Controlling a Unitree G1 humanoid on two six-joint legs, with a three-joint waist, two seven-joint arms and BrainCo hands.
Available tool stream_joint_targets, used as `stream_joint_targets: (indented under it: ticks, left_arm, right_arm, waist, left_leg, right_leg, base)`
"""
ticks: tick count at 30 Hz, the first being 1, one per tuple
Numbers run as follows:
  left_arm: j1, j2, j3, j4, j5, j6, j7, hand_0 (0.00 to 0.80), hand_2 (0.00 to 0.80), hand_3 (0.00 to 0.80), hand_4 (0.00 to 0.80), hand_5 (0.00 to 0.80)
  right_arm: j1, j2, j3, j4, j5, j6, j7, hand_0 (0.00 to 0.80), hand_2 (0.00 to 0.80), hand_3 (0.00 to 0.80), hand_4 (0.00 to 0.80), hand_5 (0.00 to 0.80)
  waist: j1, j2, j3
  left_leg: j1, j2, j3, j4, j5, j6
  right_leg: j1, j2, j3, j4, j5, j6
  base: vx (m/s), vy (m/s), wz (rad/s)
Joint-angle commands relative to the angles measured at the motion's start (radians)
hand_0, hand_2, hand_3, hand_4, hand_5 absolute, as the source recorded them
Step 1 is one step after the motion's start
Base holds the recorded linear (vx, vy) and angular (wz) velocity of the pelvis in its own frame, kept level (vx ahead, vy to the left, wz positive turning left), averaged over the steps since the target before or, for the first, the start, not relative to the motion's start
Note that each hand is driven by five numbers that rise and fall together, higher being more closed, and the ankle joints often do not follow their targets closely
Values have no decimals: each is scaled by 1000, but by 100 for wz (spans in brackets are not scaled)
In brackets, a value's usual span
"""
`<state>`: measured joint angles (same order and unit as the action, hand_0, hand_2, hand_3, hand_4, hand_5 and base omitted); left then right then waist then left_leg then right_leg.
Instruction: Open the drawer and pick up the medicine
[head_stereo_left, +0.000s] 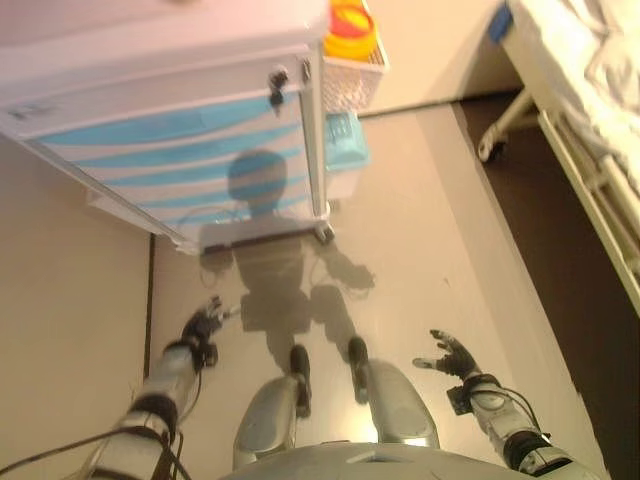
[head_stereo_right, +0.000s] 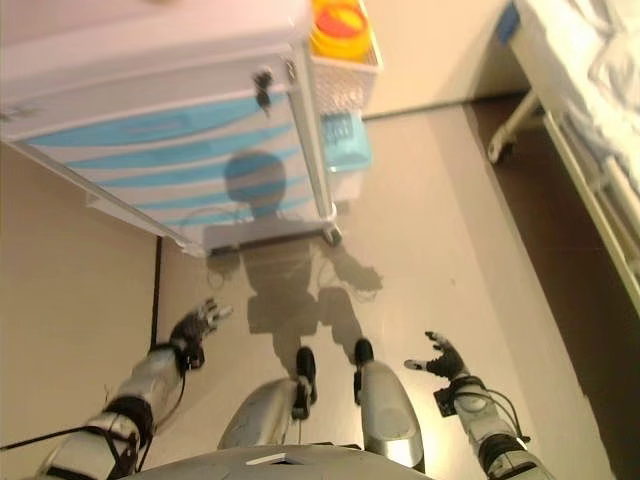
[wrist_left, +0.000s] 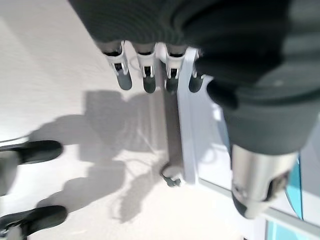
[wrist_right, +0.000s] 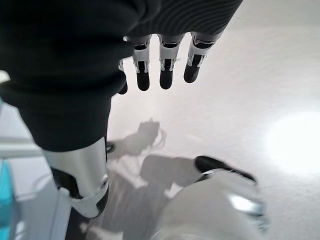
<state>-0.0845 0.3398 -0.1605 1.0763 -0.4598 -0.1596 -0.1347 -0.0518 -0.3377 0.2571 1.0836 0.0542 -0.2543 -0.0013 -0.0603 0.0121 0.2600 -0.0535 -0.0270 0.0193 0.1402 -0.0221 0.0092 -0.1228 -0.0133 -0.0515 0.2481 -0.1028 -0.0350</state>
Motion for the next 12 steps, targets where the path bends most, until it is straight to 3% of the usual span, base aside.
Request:
stream_joint_targets:
  ticks: [1,5,10,12]
  left_arm:
    - [26,-9,3,55,85,-42,-59,0,0,0,0,0]
    - [71,-48,8,125,93,-47,-99,0,0,0,0,0]
    - [89,-100,9,185,172,-25,-26,0,0,0,0,0]
    - [85,-113,-14,198,192,-35,-53,0,0,0,0,0]
  right_arm:
    - [36,-5,-12,36,-50,27,42,0,0,0,0,0]
    - [18,28,-15,114,-52,63,82,0,0,0,0,0]
    - [-1,78,-18,171,-37,111,92,0,0,0,0,0]
    - [-8,89,-10,183,-37,132,90,0,0,0,0,0]
  waist:
    - [20,-21,-53]
    - [53,-25,-94]
    - [85,-38,-132]
    - [89,-43,-143]
  left_leg:
    - [9,-36,-17,34,-75,23]
    - [49,-31,-42,-4,-63,12]
    - [83,-29,-66,-55,-48,2]
    - [92,-24,-63,-75,-41,-3]
  right_leg:
    - [71,9,-12,-74,19,22]
    - [133,13,-43,-108,9,17]
    - [186,17,-73,-165,18,22]
    - [199,21,-77,-192,27,23]
  base:
    - [0,-135,25]
    - [-42,-117,31]
    - [-62,-99,31]
    - [-64,-51,6]
